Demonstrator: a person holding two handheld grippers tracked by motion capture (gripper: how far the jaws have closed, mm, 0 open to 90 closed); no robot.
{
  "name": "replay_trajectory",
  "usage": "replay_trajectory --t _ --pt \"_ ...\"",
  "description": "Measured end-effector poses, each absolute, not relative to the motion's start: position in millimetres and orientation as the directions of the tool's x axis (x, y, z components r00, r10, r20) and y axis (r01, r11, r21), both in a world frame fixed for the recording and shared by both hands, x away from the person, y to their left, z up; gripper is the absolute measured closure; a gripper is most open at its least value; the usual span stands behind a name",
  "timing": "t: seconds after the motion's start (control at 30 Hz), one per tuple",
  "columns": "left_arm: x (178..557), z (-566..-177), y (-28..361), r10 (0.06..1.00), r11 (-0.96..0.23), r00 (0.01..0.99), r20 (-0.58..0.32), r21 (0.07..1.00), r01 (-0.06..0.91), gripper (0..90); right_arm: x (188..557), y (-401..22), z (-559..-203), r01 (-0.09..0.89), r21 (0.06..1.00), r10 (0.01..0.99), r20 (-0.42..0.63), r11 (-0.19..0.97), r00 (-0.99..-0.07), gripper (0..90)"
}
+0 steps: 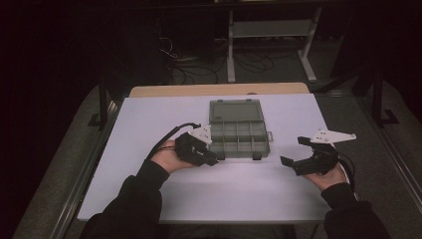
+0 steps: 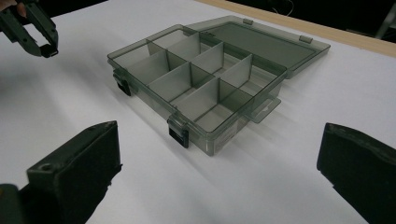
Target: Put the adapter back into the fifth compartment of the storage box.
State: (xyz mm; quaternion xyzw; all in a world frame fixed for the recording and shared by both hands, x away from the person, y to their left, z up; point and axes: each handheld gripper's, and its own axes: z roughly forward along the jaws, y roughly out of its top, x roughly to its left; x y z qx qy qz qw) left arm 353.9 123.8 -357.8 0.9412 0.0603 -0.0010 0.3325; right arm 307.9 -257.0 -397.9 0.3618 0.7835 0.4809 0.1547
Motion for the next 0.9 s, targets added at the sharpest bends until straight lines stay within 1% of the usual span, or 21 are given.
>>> replay_trajectory --t 0.2,0.9 --pt "359 -352 129 0.128 -0.754 0.991 -0.039 0.646 0.122 76.3 308 -257 -398 0.417 0.865 0.714 0.104 0.278 -0.692 0.0" --pt "382 -343 126 0.165 -0.742 0.986 -0.026 0.656 0.142 76.3 310 -255 -399 0.422 0.860 0.714 0.103 0.286 -0.693 0.0"
